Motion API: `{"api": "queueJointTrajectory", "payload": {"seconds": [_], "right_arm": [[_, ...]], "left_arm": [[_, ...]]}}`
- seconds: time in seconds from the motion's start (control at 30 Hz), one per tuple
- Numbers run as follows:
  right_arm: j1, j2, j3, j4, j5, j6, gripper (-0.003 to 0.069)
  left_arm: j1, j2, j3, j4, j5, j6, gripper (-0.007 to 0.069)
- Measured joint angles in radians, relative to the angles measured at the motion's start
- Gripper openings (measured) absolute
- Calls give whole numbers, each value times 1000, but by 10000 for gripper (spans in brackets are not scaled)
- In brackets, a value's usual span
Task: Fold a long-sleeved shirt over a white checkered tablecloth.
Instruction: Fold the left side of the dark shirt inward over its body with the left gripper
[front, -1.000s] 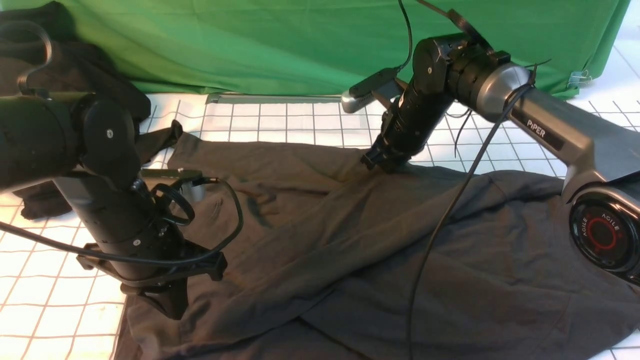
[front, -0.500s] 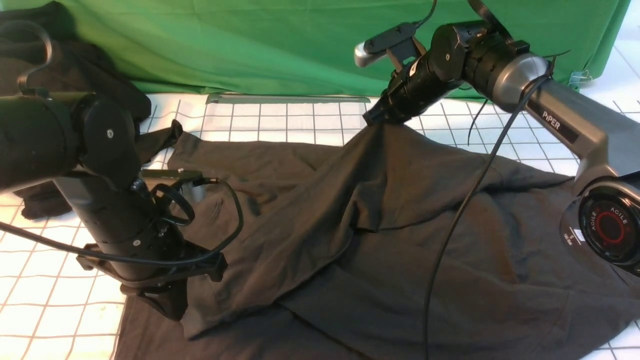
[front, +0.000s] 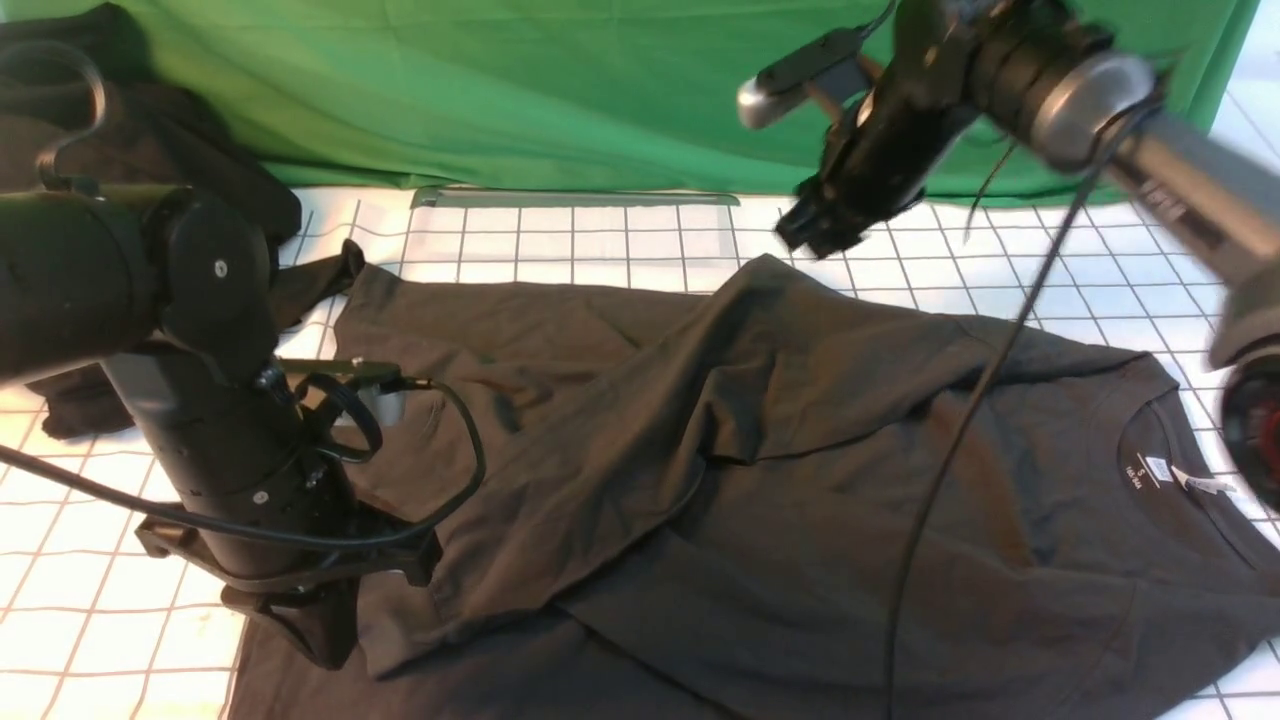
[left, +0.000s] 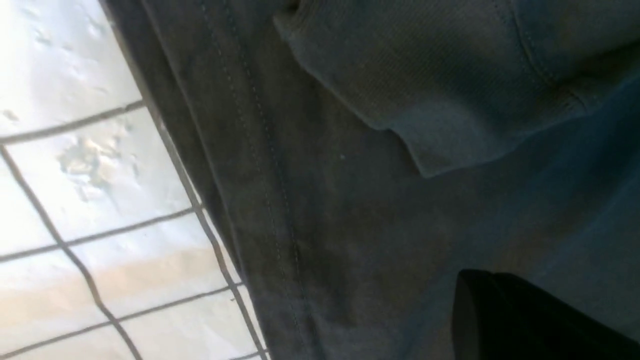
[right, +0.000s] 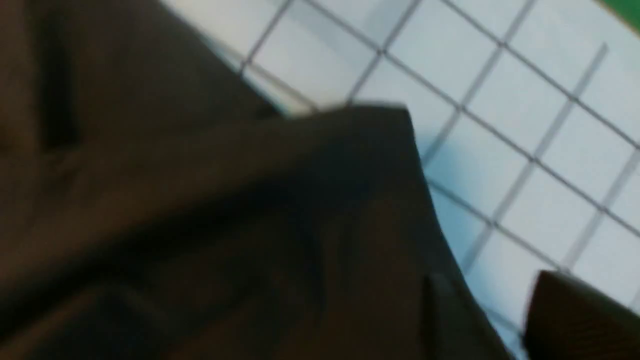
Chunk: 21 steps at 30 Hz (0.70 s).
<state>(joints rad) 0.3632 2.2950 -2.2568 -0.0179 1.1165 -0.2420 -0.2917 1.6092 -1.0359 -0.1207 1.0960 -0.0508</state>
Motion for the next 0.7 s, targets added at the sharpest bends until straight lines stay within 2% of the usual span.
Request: {"api": "queueJointTrajectory", "payload": {"seconds": [0.03,0.07,0.1,0.27,0.37,0.4,0.53,0.6,0.7], "right_arm": [[-1,-3,0,0,0,-2,121],[-14,-47,3,10,57,-8,46],[-22,-70,11,18,68,-8,29],[-64,-211,127,100,89,-12,0],[-79,-346,311,122,93,-30,-2],[-79,-354,333,124,94,-33,-2],[-82,-560,568,130,66,-44,-2],[-82,-650,642,131,36,-45,-2],[-83,-790,752,133,-15,-46,-2]], "left_arm": [[-1,0,0,1,-5,1,1],[-1,0,0,12,-36,1,4],[-1,0,0,27,-67,0,8],[-1,2,0,130,-253,-66,85],[0,33,0,160,-367,-76,223],[0,36,0,160,-369,-76,232],[0,123,0,189,-414,-76,416],[0,157,0,191,-425,-76,470],[0,181,-1,176,-429,-60,493]]}}
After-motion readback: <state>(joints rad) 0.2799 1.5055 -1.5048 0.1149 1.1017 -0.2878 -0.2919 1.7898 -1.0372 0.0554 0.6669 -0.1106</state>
